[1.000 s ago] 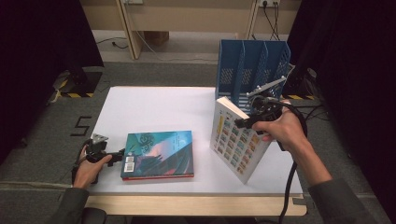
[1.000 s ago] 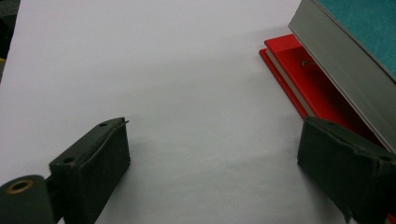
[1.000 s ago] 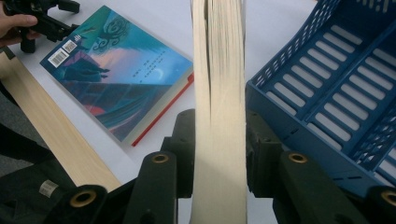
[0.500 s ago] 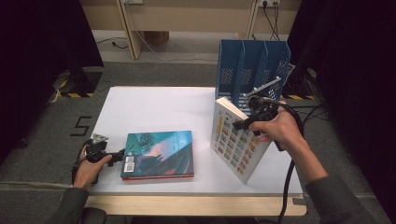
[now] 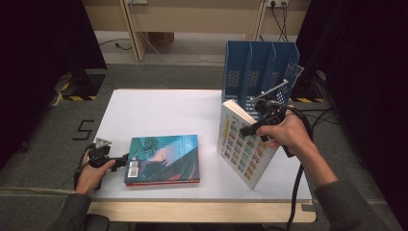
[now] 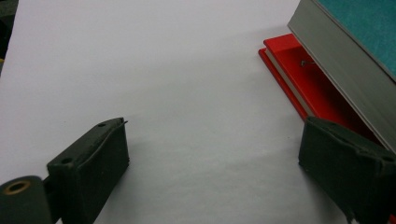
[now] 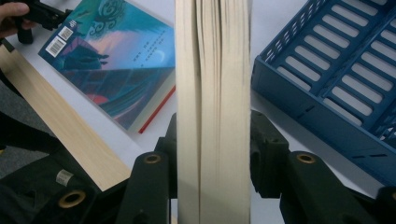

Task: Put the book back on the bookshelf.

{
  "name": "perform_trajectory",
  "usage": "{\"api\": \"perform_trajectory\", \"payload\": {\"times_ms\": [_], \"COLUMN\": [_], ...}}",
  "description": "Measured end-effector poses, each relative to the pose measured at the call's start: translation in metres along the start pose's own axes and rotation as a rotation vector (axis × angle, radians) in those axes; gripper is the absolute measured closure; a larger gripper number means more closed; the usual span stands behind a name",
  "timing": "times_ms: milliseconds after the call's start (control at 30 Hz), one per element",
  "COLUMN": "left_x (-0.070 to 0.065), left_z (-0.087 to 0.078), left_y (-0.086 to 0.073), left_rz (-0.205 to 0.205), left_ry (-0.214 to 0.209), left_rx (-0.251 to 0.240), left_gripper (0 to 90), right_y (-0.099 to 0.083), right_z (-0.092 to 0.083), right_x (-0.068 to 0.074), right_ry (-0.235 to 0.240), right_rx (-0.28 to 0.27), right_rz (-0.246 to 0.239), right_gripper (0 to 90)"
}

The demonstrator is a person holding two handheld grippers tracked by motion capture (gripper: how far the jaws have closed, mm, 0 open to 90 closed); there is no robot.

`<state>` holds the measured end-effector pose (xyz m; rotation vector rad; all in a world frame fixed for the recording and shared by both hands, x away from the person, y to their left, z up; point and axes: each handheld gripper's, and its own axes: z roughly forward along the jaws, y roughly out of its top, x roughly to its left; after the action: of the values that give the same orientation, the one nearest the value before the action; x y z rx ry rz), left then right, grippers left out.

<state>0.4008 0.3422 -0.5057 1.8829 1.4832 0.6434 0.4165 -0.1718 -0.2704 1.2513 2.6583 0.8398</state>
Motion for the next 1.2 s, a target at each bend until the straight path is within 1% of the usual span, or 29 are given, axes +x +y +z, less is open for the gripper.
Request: {"api": "perform_trajectory", "payload": {"times_ms": [67,133,167,200,233,267,333,467,533,567,700,733,767,800,833,867,900,967,1033,1067,1100,1167,1200], "left_x": [0.000,0.000,0.000,0.000,0.000,0.000,0.000,0.000,0.000,0.000,0.000,0.000,0.000,0.000,0.000,0.000,0.000,0.000,0.000,0.000,0.000,0.000,0.000], "left_z": [0.000,0.000,0.000,0.000,0.000,0.000,0.000,0.000,0.000,0.000,0.000,0.000,0.000,0.000,0.000,0.000,0.000,0.000,0.000,0.000,0.000,0.001,0.000], "left_y": [0.000,0.000,0.000,0.000,0.000,0.000,0.000,0.000,0.000,0.000,0.000,0.000,0.000,0.000,0.000,0.000,0.000,0.000,0.001,0.001,0.001,0.001,0.001], "left_rz": [0.003,0.000,0.000,0.000,0.000,0.000,0.000,0.000,0.000,0.001,0.001,0.001,0.001,0.001,0.001,0.001,0.001,0.001,0.002,0.001,0.001,0.000,0.002], "left_ry": [0.000,-0.001,-0.001,0.000,0.000,0.000,-0.001,-0.002,-0.002,-0.001,-0.002,-0.002,-0.002,-0.002,-0.002,-0.002,-0.002,-0.003,-0.003,-0.003,-0.003,-0.003,-0.003], "left_rx": [0.002,0.001,0.001,0.000,0.000,0.000,0.001,0.002,0.003,0.004,0.005,0.005,0.005,0.005,0.005,0.005,0.005,0.005,0.006,0.005,0.005,0.005,0.006], "left_gripper": [7.2,7.2,7.2,7.2,7.2,7.2,7.2,7.2,7.1,7.0,6.8,6.8,6.8,6.8,6.7,6.7,6.7,6.6,6.5,6.4,6.4,6.4,6.3], "right_y": [0.001,0.001,0.002,0.004,0.004,0.004,0.005,0.003,0.002,0.001,0.000,0.000,0.000,0.000,-0.001,0.000,0.000,0.000,0.002,0.006,0.006,0.009,0.014], "right_z": [0.000,0.001,0.002,0.003,0.003,0.004,0.003,0.001,0.000,-0.001,-0.004,-0.006,-0.007,-0.009,-0.011,-0.018,-0.018,-0.027,-0.037,-0.047,-0.047,-0.055,-0.063], "right_x": [0.000,0.001,0.001,0.002,0.002,0.003,0.003,0.000,-0.002,-0.004,-0.003,-0.003,-0.002,-0.001,0.001,0.001,0.001,0.003,0.005,0.007,0.007,0.010,0.013], "right_ry": [0.004,0.007,0.000,-0.023,-0.023,-0.037,-0.048,-0.062,-0.065,-0.058,-0.059,-0.067,-0.068,-0.082,-0.079,-0.090,-0.090,-0.100,-0.109,-0.120,-0.120,-0.134,-0.157], "right_rx": [0.011,0.040,0.057,0.088,0.088,0.097,0.107,0.092,0.077,0.068,0.076,0.065,0.062,0.058,0.060,0.045,0.045,0.037,0.036,0.027,0.027,0.025,0.020], "right_rz": [0.002,-0.004,-0.011,-0.037,-0.037,-0.047,-0.071,-0.093,-0.088,-0.081,-0.082,-0.081,-0.090,-0.094,-0.105,-0.099,-0.099,-0.098,-0.104,-0.103,-0.103,-0.113,-0.122], "right_gripper": [64.4,63.5,63.6,66.1,66.1,68.0,71.1,73.1,73.4,73.4,73.4,73.5,73.6,73.6,73.5,73.5,73.5,73.5,73.5,73.5,73.5,73.5,73.5]}}
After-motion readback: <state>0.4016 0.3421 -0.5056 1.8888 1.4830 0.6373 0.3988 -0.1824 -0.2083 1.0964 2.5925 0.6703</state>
